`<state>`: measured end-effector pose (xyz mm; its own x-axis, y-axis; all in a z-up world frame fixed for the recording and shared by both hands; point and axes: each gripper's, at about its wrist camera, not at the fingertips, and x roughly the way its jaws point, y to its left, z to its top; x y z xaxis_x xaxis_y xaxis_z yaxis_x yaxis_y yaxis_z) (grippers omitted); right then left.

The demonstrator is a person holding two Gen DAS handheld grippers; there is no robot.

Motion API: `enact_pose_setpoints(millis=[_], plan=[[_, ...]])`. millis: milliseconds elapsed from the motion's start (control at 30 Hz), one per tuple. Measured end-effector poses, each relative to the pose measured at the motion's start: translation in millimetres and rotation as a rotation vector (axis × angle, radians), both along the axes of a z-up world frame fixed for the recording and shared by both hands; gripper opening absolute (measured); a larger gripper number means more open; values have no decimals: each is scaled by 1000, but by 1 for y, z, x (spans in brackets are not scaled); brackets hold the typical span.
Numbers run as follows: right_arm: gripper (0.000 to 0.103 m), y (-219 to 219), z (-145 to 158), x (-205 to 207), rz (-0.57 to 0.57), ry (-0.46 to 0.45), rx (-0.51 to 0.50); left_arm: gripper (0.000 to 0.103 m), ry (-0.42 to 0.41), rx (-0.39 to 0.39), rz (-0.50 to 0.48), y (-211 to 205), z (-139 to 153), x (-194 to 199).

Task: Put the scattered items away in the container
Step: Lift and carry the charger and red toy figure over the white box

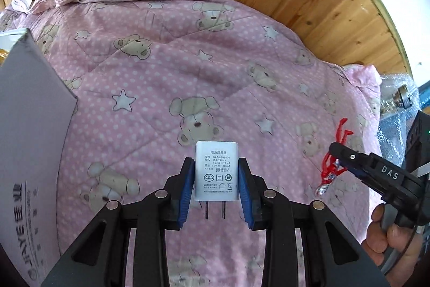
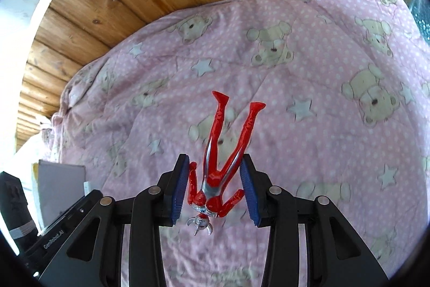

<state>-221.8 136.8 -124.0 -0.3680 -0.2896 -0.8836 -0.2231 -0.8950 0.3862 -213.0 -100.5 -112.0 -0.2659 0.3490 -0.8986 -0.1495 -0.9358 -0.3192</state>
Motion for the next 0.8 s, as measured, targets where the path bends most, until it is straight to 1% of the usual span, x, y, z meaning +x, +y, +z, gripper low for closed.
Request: enact_pose_setpoints(millis=[200, 367, 600, 800], plan=[[40, -15, 15, 26, 24, -10, -15, 33, 16, 3, -20, 4, 18, 20], [40, -29, 31, 53, 56, -11, -14, 33, 43, 9, -39, 4, 40, 41], [40, -43, 50, 89, 105, 3, 1, 33, 76, 23, -45, -5, 69, 72], [40, -58, 66, 120, 147, 14, 14, 33, 101, 37, -43, -17, 88, 100]])
